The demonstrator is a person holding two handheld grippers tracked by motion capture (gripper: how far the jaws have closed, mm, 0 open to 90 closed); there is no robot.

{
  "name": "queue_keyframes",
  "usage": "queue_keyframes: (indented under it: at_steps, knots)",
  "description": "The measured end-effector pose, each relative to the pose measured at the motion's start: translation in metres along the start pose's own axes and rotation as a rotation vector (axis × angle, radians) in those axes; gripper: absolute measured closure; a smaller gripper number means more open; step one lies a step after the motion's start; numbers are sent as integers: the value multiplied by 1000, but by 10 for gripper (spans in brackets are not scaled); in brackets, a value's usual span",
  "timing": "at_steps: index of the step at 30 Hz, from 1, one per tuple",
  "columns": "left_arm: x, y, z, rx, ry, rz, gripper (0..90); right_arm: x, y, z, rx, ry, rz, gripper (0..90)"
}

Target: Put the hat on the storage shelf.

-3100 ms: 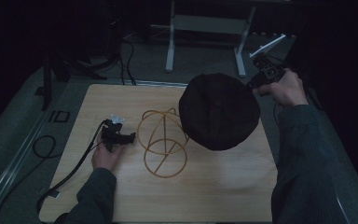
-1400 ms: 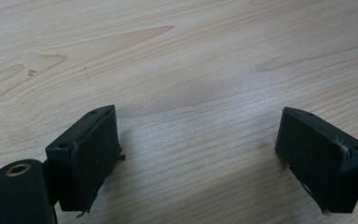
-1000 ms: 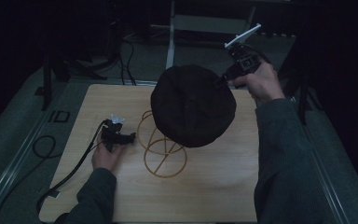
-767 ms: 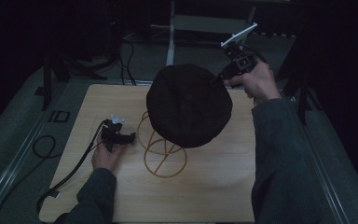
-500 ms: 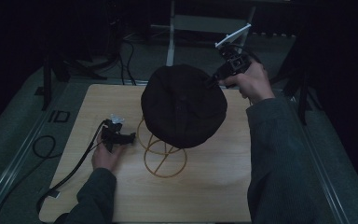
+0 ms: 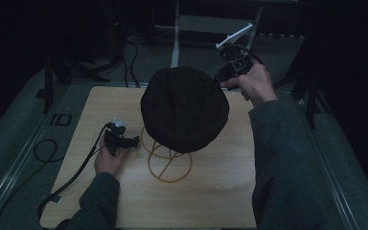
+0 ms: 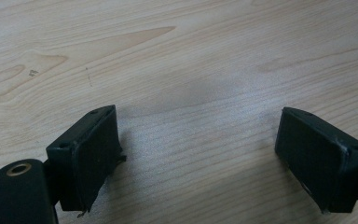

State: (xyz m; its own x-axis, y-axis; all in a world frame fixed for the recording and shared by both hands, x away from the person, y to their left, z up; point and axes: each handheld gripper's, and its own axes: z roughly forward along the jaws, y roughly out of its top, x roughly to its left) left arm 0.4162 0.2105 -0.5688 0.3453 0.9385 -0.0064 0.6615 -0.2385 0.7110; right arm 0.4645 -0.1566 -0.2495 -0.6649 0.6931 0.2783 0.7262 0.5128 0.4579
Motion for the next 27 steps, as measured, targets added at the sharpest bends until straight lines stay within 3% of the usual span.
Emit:
queue_keyframes:
  at_steps: [5,27]
  knots:
    - [0,0,0,0,1,0,133,5,3,3,2,-1,-7,776]
    - [0,0,0,2,1,4,133,24,11,43,81,-23,-59,767]
